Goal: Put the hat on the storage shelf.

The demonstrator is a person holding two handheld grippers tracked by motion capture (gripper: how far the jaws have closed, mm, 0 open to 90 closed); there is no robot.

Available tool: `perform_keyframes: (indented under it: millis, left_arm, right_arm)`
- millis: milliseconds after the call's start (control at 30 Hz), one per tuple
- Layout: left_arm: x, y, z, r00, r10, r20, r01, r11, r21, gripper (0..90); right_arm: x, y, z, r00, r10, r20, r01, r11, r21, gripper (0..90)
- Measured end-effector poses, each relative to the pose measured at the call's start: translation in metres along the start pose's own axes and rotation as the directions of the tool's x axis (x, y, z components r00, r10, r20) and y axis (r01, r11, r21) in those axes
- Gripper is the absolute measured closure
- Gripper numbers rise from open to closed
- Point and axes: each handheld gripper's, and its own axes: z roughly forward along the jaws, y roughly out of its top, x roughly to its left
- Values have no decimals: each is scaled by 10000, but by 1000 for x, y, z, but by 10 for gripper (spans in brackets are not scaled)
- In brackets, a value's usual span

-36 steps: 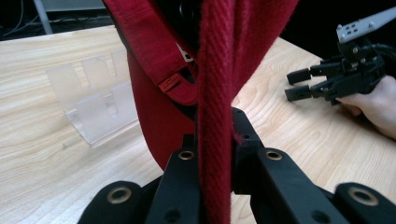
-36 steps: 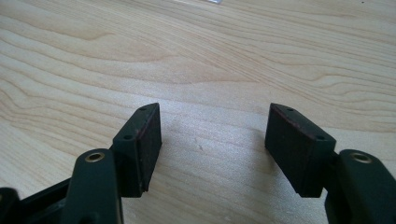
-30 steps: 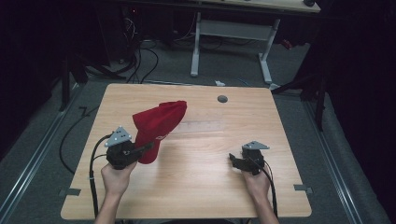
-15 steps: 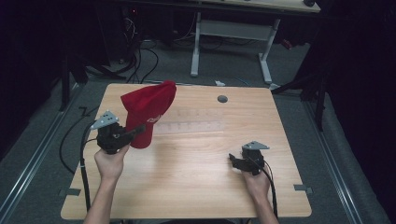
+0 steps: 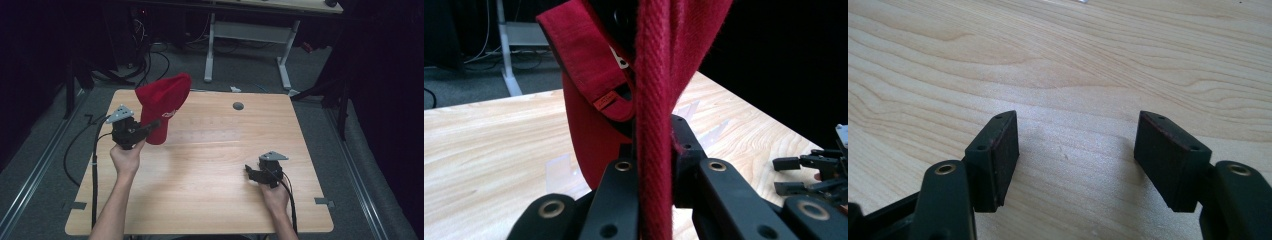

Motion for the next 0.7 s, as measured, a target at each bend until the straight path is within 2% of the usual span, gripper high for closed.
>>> perform_keyframes:
  millis: [133, 233, 467, 633, 700]
  left_arm:
    - [-1, 1, 10, 9999, 117, 67, -117, 9999, -38, 844]
    - [0, 2, 17, 9999, -40, 142, 43, 9998, -207, 844]
    - [9, -5, 37, 9998, 121, -168, -126, 9995, -277, 844]
    - [15, -9, 45, 9998, 12, -219, -20, 9993, -368, 842]
    - [17, -11, 46, 9997, 86, -235, -96, 9990, -440, 841]
  right_arm:
    - [0, 0, 0, 10000, -33, 7, 33, 10000, 2, 346]
    - [0, 0, 0, 10000, 4, -3, -4, 10000, 14, 345]
    - [0, 0, 0, 10000, 11, -1, -11, 10000, 7, 346]
    - [0, 0, -1, 10000, 17, -7, -17, 10000, 7, 346]
    - [0, 0, -1, 10000, 36, -31, -36, 10000, 3, 346]
